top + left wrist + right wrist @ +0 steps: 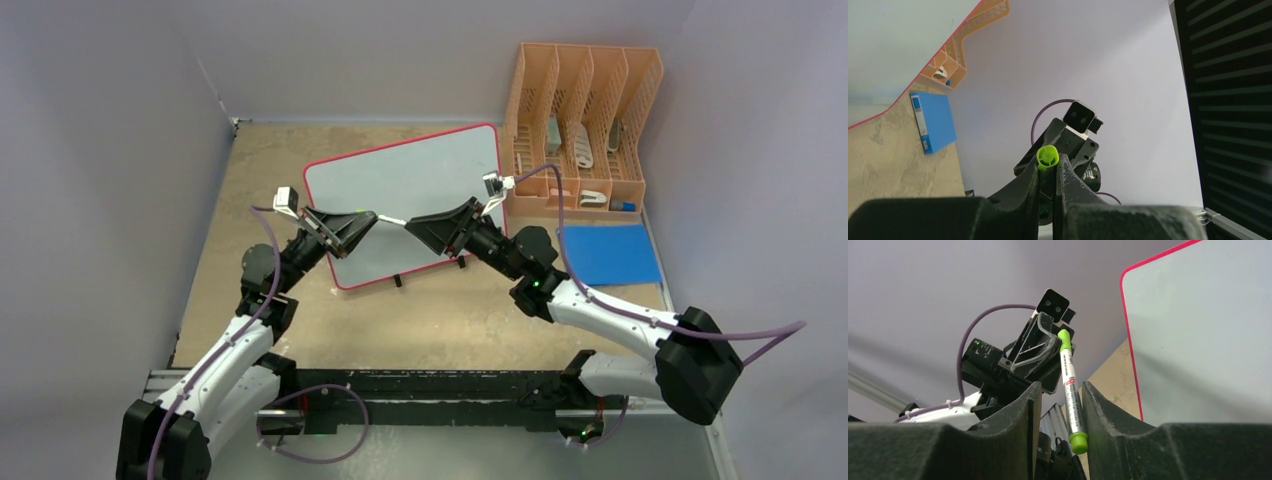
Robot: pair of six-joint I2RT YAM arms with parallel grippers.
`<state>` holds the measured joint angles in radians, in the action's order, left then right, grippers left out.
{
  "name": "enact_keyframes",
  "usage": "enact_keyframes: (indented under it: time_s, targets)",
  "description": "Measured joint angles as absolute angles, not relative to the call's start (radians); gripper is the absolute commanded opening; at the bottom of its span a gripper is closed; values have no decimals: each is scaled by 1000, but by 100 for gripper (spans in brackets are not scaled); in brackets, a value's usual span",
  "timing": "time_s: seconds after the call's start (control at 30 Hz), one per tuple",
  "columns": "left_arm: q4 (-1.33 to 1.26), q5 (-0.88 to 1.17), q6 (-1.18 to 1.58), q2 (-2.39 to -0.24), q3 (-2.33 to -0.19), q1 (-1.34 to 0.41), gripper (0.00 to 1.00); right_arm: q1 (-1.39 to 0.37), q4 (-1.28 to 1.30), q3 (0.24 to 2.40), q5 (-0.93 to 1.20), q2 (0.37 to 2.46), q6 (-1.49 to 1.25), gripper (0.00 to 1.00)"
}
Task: Write a sentence on the whiteboard
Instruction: Open the pen cap.
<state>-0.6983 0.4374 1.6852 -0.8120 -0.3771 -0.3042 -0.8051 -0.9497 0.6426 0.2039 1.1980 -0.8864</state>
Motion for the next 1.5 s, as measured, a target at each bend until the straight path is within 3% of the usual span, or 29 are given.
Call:
enact_keyframes:
  time_s: [0.23, 0.5, 1.07, 1.33, 1.5]
  targets:
    - [-727, 435, 1692, -821, -371, -311, 0, -806, -951, 647, 204, 1206, -884, 25]
    - [-748, 420, 1709, -819, -361, -316, 0, -808, -957, 647, 203, 1212, -882, 0]
    - [-781, 375, 1737, -728, -269, -356, 0, -830, -845, 625, 205, 1114, -860, 0]
    - [-773, 171, 1737, -697, -227, -327, 0, -813, -861, 575, 194, 966, -852, 0]
    - [-769, 154, 1731, -704, -226, -327, 0, -813, -858, 563, 192, 950, -849, 0]
